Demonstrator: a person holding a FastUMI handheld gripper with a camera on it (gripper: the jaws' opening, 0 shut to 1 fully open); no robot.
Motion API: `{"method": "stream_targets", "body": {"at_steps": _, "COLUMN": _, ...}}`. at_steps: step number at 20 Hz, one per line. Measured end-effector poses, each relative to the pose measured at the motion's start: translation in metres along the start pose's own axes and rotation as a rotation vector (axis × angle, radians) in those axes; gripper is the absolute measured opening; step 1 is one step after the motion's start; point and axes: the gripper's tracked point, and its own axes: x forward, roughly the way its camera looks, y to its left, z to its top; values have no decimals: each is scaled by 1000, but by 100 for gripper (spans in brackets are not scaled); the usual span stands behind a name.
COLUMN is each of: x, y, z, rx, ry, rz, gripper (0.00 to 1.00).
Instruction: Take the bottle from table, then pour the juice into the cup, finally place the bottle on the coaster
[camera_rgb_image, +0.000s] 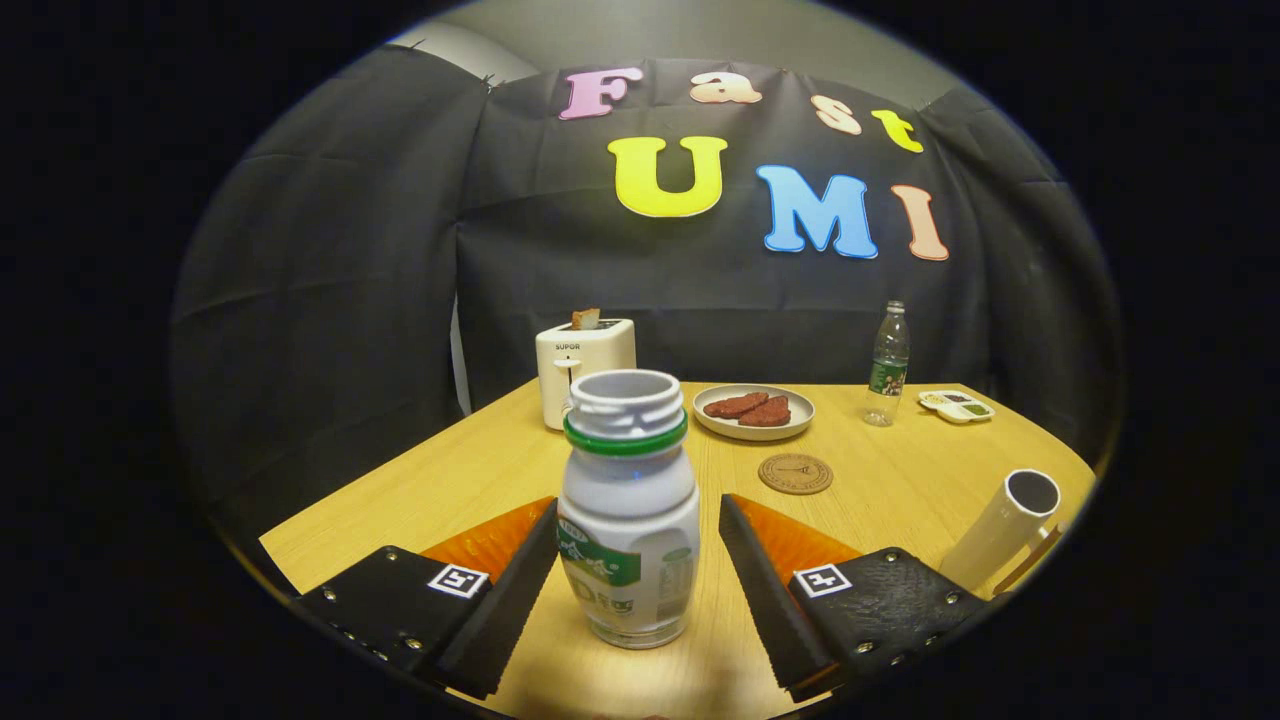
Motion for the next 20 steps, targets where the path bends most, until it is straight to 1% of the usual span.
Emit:
{"method": "stream_targets", "body": {"at_steps": 8, "x": 5, "y": 4, "z": -35, "rx": 2, "ry": 89, "rz": 9, "gripper": 96}}
{"method": "stream_targets", "body": {"at_steps": 14, "x": 6, "y": 3, "z": -47, "rx": -24, "ry": 116, "rz": -4, "gripper": 96}}
{"method": "stream_targets", "body": {"at_steps": 17, "x": 7, "y": 2, "z": -47, "rx": -11, "ry": 114, "rz": -2, "gripper": 88}}
{"method": "stream_targets", "body": {"at_steps": 18, "x": 9, "y": 4, "z": -48, "rx": -6, "ry": 111, "rz": 5, "gripper": 89}}
{"method": "stream_targets", "body": {"at_steps": 19, "x": 12, "y": 5, "z": -47, "rx": -8, "ry": 108, "rz": 1, "gripper": 81}}
{"method": "stream_targets", "body": {"at_steps": 20, "x": 7, "y": 4, "z": -47, "rx": -6, "ry": 109, "rz": 5, "gripper": 79}}
